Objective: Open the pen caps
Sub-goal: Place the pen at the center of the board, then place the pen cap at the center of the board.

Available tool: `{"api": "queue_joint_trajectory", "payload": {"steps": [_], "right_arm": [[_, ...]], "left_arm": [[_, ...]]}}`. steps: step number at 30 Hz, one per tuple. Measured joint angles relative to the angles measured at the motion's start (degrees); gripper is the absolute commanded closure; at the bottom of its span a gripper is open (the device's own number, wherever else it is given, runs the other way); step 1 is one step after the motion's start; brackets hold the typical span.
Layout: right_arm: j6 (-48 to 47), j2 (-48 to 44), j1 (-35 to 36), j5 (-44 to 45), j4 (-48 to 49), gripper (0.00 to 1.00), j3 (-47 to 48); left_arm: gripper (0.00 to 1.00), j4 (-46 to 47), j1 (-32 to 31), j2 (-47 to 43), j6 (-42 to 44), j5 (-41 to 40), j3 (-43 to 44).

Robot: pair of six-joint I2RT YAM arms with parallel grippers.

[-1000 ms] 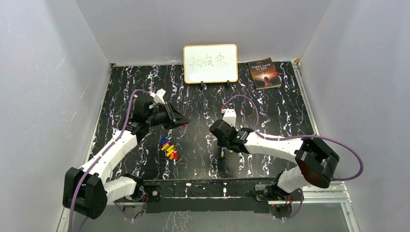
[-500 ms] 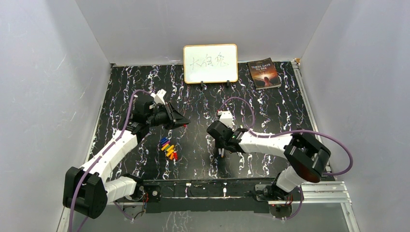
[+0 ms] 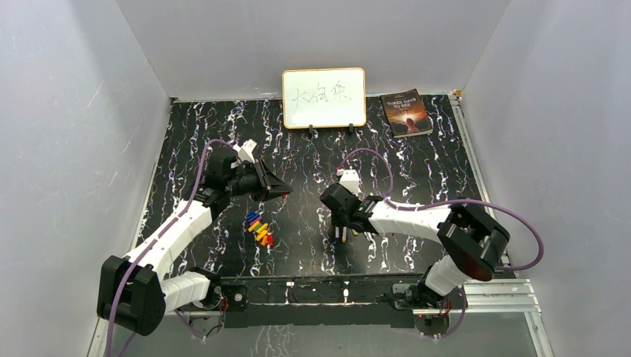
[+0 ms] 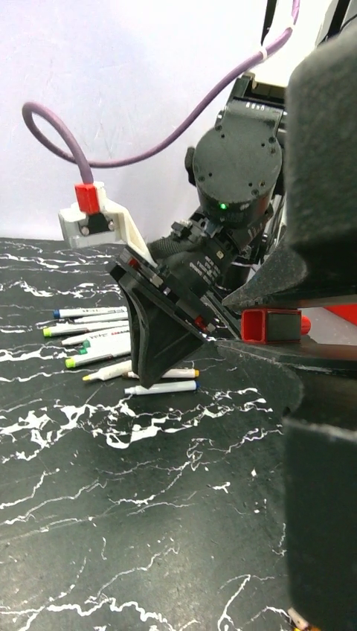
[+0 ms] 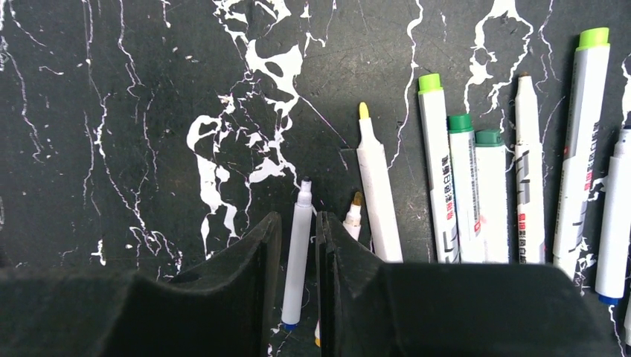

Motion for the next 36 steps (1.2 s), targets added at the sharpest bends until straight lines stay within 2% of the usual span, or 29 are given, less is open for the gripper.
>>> {"api": "queue_joint_trajectory", "payload": {"steps": [5,10,19,27,36], "right_arm": [[-0.5,-2.8,-0.1,-1.2,-0.5,0.65,0.0],[-2.2,-6.5,-0.4,-3.6,-1.3,0.58,1.0],[-3.2,-14.4,-0.5,-6.8,-4.4,0.56,1.5],[-3.0,-19.1,-0.8,-8.1,-5.9,0.55,0.7],[-2.4,-21.9,-1.2,-9.2,-6.9,0.55,-3.3]], "left_arm": [[1.00,-2.8,0.0,0.1,2.2,-1.4,-0.6],[1.00,-7.6,-0.2,1.4,5.5,-4.3,-1.8],[1.00,-17.7,-3.9,5.0,12.0,-14.1,-1.6],[0.99,-20.3,-9.8,9.9,12.8,-20.9,-0.9],[0.98,-20.4,-10.5,12.2,12.7,-24.6,-1.0]]}}
